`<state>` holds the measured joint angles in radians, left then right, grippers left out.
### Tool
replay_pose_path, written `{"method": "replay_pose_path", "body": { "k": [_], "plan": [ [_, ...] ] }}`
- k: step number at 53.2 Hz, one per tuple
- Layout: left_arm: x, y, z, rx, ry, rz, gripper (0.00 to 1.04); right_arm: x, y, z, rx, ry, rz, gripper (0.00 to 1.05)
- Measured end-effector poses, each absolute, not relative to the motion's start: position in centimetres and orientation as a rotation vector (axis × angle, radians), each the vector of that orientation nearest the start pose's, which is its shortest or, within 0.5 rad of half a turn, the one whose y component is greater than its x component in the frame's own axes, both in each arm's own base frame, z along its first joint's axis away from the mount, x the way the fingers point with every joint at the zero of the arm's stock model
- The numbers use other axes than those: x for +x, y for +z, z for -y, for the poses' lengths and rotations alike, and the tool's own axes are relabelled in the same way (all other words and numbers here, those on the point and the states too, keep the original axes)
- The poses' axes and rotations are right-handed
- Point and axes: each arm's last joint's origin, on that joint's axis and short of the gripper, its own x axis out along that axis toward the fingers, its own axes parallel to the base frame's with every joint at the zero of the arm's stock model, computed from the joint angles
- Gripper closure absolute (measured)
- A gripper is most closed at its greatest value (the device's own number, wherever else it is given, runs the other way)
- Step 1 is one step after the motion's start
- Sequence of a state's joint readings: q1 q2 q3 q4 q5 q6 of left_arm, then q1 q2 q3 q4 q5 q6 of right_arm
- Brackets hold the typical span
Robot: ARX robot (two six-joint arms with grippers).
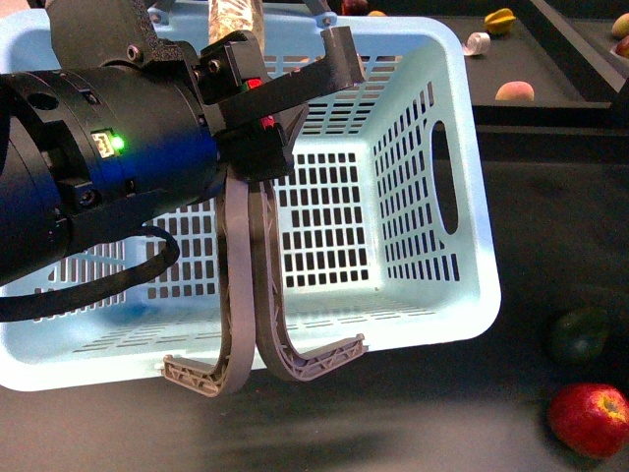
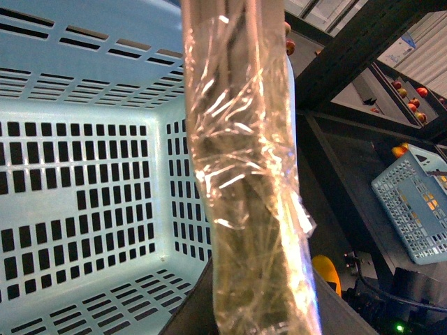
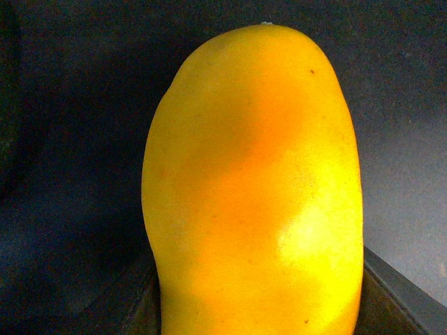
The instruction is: Pick mango with right arm and hold basket with left
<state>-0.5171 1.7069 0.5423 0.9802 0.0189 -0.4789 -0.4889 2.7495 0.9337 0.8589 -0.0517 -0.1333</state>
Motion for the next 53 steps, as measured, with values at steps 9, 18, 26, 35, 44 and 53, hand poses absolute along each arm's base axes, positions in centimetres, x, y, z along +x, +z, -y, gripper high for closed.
{"method": "replay_pose_path", "body": {
  "k": [9,18,26,35,44,53],
  "plan": [
    [26.3,14.6,15.0,-0.42,-0.48,-0.305,0.98,27.6,-10.9,14.9,0.168,-0.309,-0.941,0.47],
    [26.3,14.6,15.0,-0.42,-0.48,-0.305,0.98,28.0,-7.0,15.2,0.199,-0.25,-0.862,0.47],
    [26.3,14.6,15.0,-0.42,-0.48,-0.305,0.98,28.0,-3.2,14.9,0.249,-0.192,-0.786,0.47],
    [26.3,14.6,15.0,-0.42,-0.48,-0.305,0.98,27.0,0.7,13.2,0.334,-0.086,-0.702,0.47],
    [26.3,14.6,15.0,-0.42,-0.48,-0.304,0.98,25.7,4.3,9.9,0.39,0.068,-0.645,0.47],
    [26.3,14.6,15.0,-0.42,-0.48,-0.305,0.98,24.9,7.7,6.0,0.397,0.206,-0.591,0.47]
  ]
}}
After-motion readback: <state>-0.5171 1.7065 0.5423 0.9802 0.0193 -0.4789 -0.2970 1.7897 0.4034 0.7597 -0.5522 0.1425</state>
